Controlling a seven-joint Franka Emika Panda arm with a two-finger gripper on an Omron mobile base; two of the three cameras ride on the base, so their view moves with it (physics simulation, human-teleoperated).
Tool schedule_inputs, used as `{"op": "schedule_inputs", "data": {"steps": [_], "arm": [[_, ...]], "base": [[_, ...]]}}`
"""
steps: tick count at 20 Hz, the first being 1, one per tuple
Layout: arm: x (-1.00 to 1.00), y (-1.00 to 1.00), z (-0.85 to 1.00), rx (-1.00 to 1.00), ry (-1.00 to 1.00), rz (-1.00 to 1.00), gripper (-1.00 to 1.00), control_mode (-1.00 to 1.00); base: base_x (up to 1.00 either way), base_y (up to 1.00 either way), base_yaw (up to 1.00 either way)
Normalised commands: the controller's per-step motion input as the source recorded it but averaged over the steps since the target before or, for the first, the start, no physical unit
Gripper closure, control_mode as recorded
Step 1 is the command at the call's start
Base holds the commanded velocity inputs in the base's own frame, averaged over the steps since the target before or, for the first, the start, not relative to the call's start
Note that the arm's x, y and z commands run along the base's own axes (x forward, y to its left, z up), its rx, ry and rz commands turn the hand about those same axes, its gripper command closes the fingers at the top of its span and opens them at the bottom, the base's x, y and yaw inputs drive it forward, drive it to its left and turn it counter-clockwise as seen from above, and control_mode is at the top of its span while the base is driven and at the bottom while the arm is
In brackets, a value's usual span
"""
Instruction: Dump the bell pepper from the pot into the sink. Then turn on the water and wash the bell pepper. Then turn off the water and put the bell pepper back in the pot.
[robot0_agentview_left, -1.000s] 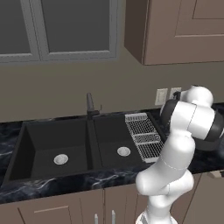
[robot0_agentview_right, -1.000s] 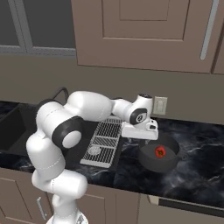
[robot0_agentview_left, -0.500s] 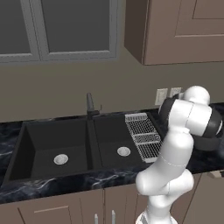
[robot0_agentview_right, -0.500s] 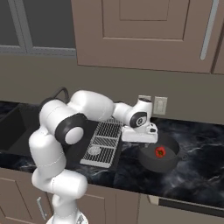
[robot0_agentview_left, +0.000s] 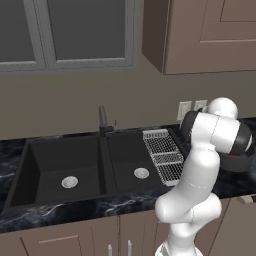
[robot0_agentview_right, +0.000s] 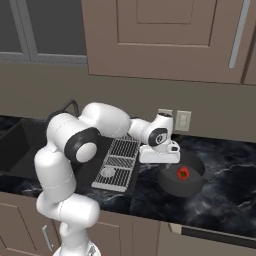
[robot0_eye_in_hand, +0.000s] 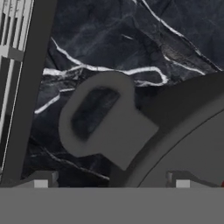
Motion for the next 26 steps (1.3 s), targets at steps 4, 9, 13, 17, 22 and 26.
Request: {"op": "schedule_inputs", "data": {"steps": [4,9,13,17,22,26], "arm": [[-0.01,0.00,-0.18,0.00,0.00,0.03,1.00,-1.00],[-0.21,0.03,-0.06,0.08,0.00,0.02,1.00,-1.00],[-0.31,0.24,0.00,0.14,0.00,0.02,1.00,-1.00],[-0.37,0.51,0.00,0.13,0.00,0.01,1.00,-1.00],[-0.41,0.64,0.30,0.03,-0.02,0.01,1.00,-1.00],[-0.27,0.65,0.52,0.00,-0.05,0.00,1.00,-1.00]], "base": [[0.00,0.00,0.00],[0.00,0.00,0.00],[0.00,0.00,0.00],[0.00,0.00,0.00],[0.00,0.00,0.00],[0.00,0.00,0.00]]}}
